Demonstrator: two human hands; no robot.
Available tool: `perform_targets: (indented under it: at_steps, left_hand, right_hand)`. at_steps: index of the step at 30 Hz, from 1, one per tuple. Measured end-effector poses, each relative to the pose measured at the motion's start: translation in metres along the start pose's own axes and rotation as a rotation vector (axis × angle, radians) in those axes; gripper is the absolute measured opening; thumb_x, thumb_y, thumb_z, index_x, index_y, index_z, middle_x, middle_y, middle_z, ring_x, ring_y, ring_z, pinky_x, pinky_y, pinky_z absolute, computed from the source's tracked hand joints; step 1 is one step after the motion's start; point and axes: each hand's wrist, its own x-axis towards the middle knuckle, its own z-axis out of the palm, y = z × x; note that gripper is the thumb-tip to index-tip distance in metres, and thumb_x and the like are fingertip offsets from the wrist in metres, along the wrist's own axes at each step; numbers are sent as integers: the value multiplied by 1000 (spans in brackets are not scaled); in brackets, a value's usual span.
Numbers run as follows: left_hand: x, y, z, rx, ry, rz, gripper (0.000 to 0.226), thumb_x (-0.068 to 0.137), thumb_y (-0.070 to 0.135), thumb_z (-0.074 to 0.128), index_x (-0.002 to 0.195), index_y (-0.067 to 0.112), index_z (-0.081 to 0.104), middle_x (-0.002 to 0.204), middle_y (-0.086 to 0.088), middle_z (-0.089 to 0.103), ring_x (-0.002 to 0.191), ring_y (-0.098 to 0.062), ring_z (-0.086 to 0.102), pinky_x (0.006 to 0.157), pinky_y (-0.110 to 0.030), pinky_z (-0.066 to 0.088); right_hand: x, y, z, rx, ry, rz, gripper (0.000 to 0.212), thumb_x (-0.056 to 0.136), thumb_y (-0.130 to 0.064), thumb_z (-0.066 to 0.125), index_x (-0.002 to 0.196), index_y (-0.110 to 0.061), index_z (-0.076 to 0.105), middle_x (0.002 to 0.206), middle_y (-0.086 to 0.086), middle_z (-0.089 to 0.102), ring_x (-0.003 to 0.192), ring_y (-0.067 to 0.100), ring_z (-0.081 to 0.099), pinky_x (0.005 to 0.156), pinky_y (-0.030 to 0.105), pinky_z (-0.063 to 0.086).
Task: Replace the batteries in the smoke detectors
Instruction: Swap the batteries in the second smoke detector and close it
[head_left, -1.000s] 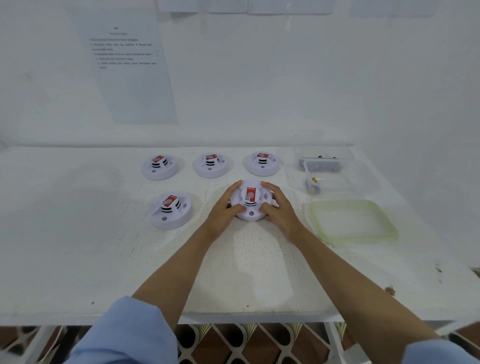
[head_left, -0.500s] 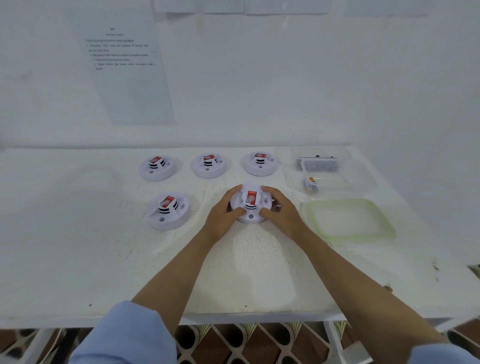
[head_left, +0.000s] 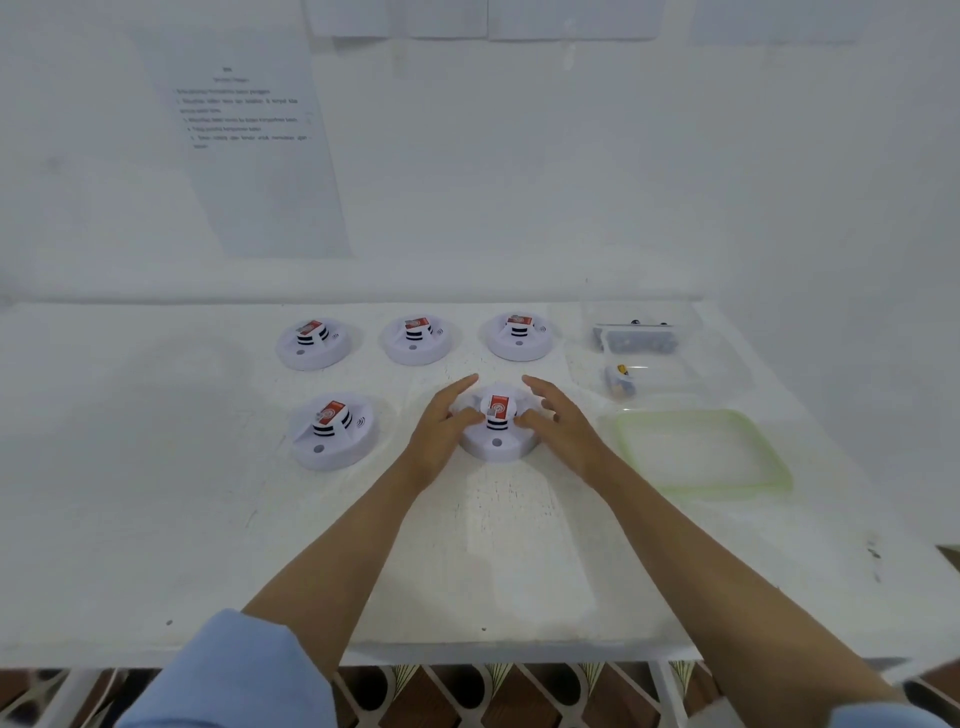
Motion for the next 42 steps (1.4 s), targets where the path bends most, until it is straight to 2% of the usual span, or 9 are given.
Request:
perform_targets:
  at_steps: [10, 21, 25, 27, 30, 32, 37, 40, 42]
  left_hand:
    - [68, 40, -9, -65, 7, 6, 52, 86, 13, 63, 134, 20, 43, 125, 0, 47, 117, -12, 41, 96, -26, 35]
    - [148, 29, 9, 96, -168, -50, 81, 75, 11, 76, 142, 13, 31, 142, -5, 38, 130, -19, 37, 98, -24, 36]
    - [162, 25, 15, 156, -225, 18, 52, 69, -4, 77, 106, 20, 49, 96, 12, 50, 89, -2, 51, 71, 1, 41]
    - [167, 20, 17, 194, -251, 32, 48, 61, 9, 84, 97, 17, 54, 95, 5, 60, 87, -10, 59, 76, -7, 49]
    - [170, 12, 21, 191, -181, 30, 62, 40, 37, 82, 93, 11, 65, 94, -11, 69, 90, -27, 65, 84, -41, 55]
    - [171, 11, 22, 190, -165, 23, 58, 38, 36, 82, 88, 10, 67, 90, -15, 69, 85, -29, 66, 81, -43, 55]
    - [165, 22, 14, 116, -146, 25, 63, 40, 30, 87, 96, 12, 65, 98, -12, 68, 86, -16, 65, 79, -26, 56]
    - [164, 42, 12, 91, -115, 52, 50, 54, 3, 87, 86, 26, 56, 88, 8, 61, 77, 2, 61, 71, -8, 49]
    - [165, 58, 16, 101, -101, 105, 49, 50, 11, 87, 86, 22, 56, 86, 3, 62, 76, -1, 60, 72, -14, 49]
  right_hand:
    - [66, -29, -22, 76, 182, -5, 46, 91, -19, 55, 135, -19, 42, 139, 2, 43, 124, 17, 42, 93, 24, 32]
    - [139, -11, -27, -48, 216, 82, 49, 93, -28, 51, 139, -18, 38, 144, 6, 41, 128, 21, 42, 93, 22, 32]
    - [151, -2, -26, -103, 216, 94, 49, 91, -32, 53, 138, -19, 41, 142, 5, 44, 128, 21, 43, 105, 30, 33]
    - [154, 1, -25, -149, 227, 87, 49, 91, -31, 53, 136, -18, 43, 138, 7, 49, 125, 22, 45, 108, 35, 33]
    - [156, 5, -23, -167, 253, 74, 45, 90, -31, 53, 134, -20, 46, 133, 6, 53, 122, 23, 48, 108, 40, 35]
    - [156, 7, -21, -178, 264, 60, 45, 90, -32, 52, 134, -22, 45, 133, 4, 53, 123, 23, 46, 108, 40, 35]
    - [153, -7, -19, -43, 243, 33, 46, 91, -26, 52, 136, -20, 42, 134, 4, 45, 124, 21, 44, 104, 32, 38]
    - [150, -26, -25, 68, 275, -32, 45, 92, -19, 52, 136, -14, 42, 135, 5, 44, 124, 18, 44, 95, 21, 36]
    - [147, -39, -36, 131, 296, -65, 43, 91, -18, 54, 133, -14, 45, 135, 6, 46, 122, 18, 47, 94, 22, 38]
